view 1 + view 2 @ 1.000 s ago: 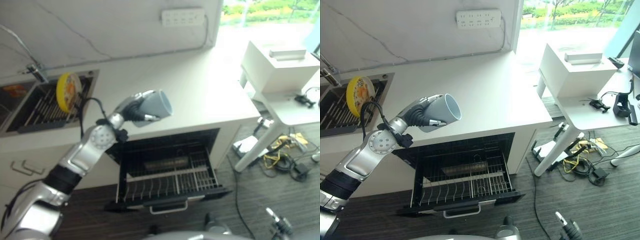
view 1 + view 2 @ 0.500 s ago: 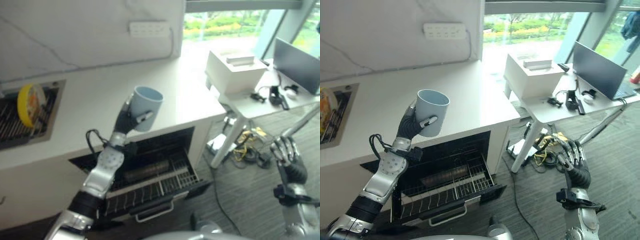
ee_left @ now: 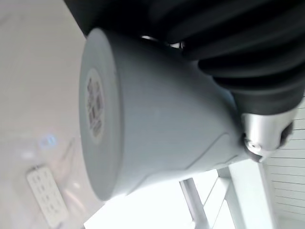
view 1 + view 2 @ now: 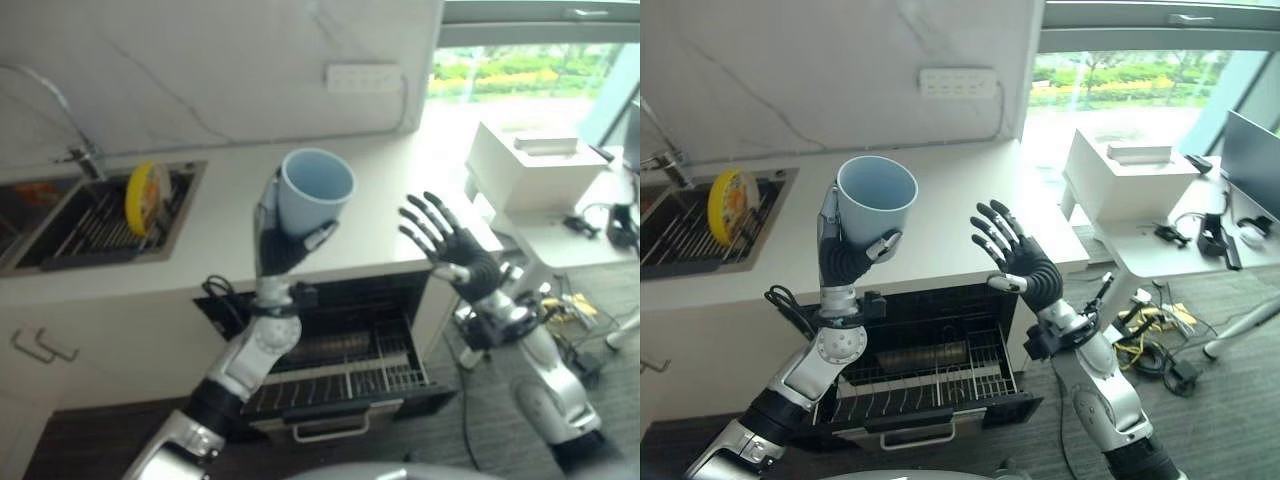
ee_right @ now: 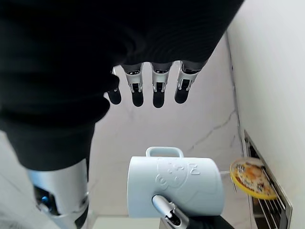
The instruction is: Place the dishes in the dishwasher.
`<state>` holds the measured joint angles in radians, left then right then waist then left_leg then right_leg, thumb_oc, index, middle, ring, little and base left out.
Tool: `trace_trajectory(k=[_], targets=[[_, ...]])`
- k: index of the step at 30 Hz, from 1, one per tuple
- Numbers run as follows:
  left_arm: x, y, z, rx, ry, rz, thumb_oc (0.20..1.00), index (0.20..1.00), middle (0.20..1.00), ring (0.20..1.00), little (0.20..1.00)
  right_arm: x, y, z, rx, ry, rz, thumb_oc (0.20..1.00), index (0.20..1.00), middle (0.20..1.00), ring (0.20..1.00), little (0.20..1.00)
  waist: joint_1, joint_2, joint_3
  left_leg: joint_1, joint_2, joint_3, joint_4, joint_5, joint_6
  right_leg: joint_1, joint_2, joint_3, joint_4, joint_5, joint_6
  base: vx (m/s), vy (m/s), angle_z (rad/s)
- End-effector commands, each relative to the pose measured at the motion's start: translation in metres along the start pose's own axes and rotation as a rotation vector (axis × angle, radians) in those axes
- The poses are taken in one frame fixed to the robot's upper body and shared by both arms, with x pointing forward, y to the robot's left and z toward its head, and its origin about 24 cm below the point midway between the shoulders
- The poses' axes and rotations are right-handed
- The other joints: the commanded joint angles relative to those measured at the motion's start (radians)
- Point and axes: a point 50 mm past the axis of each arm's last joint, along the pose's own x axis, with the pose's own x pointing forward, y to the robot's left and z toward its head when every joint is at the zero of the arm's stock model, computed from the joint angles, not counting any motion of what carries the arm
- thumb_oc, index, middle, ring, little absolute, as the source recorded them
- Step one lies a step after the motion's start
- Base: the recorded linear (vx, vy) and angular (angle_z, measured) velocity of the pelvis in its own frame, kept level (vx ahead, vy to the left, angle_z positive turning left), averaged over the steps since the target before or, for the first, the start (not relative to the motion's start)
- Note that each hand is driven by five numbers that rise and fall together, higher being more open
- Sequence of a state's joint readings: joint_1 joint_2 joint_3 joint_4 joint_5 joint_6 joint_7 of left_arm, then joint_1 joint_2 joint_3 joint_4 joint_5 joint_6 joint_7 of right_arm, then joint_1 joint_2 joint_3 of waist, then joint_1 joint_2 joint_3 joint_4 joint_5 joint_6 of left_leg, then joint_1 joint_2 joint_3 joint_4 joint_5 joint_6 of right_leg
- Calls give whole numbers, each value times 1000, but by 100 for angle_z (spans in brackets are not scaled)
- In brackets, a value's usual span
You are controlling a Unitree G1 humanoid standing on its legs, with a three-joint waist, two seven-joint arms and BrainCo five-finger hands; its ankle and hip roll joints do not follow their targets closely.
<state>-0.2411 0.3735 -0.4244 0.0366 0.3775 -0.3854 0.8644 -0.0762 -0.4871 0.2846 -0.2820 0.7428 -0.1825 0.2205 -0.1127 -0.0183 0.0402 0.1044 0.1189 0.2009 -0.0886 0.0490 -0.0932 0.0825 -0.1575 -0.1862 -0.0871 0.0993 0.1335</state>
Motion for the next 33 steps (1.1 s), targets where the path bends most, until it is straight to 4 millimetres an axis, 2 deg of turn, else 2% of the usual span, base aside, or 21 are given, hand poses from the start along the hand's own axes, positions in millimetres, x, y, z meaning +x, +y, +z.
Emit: trace_trajectory(k=[1, 7, 13, 22, 33], targets=[[26, -1, 14, 62, -161, 69, 200, 200, 200, 200, 200, 20, -3, 24, -85, -112, -48, 1000, 1000, 1000, 1000, 1000, 8, -16, 32, 22, 35, 57, 61, -106, 3, 21, -48, -55, 85, -137, 52, -2, -81, 28], [22, -3, 13, 171, -219, 93, 200, 200, 200, 200, 200, 44, 7, 24, -60, -89, -39, 1000, 1000, 1000, 1000, 1000, 45, -21, 35, 23, 38, 22, 52, -102, -4, 37, -41, -63, 79, -143, 46, 0, -40, 17], [24, -13, 22, 165, -284, 87, 200, 200, 200, 200, 200, 65, 22, 14, -26, -36, -7, 1000, 1000, 1000, 1000, 1000, 64, -19, 32, 32, 42, 7, 37, -95, -8, 49, -39, -67, 72, -143, 44, 12, -7, 6], [24, -21, 31, 128, -309, 59, 200, 200, 200, 200, 200, 74, 36, 2, 10, 33, 61, 1000, 1000, 1000, 1000, 1000, 76, -17, 33, 35, 41, -3, 30, -91, -8, 53, -41, -72, 72, -143, 47, 9, 1, 6], [18, -33, 31, 109, -301, -20, 200, 200, 200, 200, 200, 84, 48, 2, 26, 34, 112, 1000, 1000, 1000, 1000, 1000, 91, -19, 36, 33, 32, -28, 29, -96, -1, 56, -43, -66, 75, -146, 48, 9, -2, 1]])
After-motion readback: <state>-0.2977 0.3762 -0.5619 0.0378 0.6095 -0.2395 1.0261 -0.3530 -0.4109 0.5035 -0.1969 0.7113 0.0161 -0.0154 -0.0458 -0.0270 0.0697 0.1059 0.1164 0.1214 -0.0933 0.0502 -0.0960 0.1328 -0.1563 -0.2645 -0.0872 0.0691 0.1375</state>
